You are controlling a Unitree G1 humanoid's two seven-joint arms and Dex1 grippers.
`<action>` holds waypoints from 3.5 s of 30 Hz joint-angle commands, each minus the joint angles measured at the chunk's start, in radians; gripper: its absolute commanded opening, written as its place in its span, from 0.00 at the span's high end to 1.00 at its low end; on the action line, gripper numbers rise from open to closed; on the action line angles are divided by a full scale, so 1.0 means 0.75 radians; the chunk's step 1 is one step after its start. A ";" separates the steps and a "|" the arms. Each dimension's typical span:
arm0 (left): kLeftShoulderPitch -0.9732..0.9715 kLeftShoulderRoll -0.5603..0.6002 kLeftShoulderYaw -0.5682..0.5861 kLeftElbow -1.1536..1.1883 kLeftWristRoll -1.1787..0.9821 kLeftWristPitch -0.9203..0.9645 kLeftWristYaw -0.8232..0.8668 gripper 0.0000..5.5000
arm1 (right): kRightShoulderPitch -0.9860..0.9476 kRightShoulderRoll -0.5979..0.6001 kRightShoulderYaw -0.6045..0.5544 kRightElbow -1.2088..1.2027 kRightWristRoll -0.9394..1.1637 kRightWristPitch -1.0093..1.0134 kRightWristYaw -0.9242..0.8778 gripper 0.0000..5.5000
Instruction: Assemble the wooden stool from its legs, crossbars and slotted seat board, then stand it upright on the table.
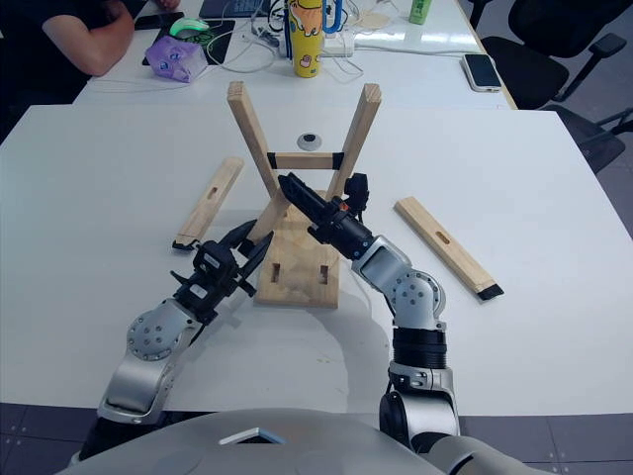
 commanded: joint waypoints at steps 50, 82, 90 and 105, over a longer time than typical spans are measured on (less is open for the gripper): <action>0.117 -0.049 0.075 0.004 -0.132 -0.051 0.082 0.24 | -0.211 -1.117 -0.154 0.468 -0.482 -0.233 0.706 0.92; 0.073 -0.023 0.135 0.077 -0.159 -0.046 0.025 0.24 | -0.071 -0.997 -0.195 0.722 -0.730 -0.741 0.814 0.92; 0.049 -0.006 0.143 0.088 -0.165 -0.042 0.005 0.24 | -0.013 -0.979 -0.216 0.736 -0.740 -0.795 0.812 0.92; -0.009 0.034 0.195 0.119 -0.189 -0.040 -0.040 0.24 | 0.321 -0.797 -0.240 0.652 -0.681 -0.995 0.810 0.92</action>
